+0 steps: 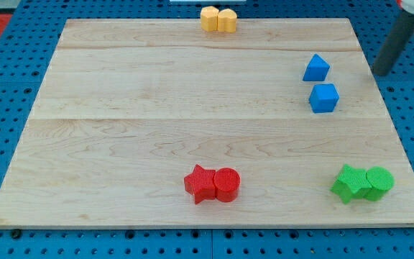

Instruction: Push the blue triangle towards the bottom left side of the board

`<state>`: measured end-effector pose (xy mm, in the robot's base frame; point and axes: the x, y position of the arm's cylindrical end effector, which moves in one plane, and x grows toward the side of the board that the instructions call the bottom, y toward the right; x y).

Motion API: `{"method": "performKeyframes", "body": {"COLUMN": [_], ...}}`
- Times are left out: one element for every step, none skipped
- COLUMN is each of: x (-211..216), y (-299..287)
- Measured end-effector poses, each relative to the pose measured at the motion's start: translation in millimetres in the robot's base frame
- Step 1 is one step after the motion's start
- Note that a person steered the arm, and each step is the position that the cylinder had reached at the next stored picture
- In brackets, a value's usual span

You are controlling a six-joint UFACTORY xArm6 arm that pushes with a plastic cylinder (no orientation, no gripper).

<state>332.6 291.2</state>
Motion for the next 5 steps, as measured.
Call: {"method": "performKeyframes", "body": {"x": [-12.8, 4.2, 18.8, 14.8, 2.6], "y": [-46.5, -74.1, -110.4, -152.7, -174.1]}}
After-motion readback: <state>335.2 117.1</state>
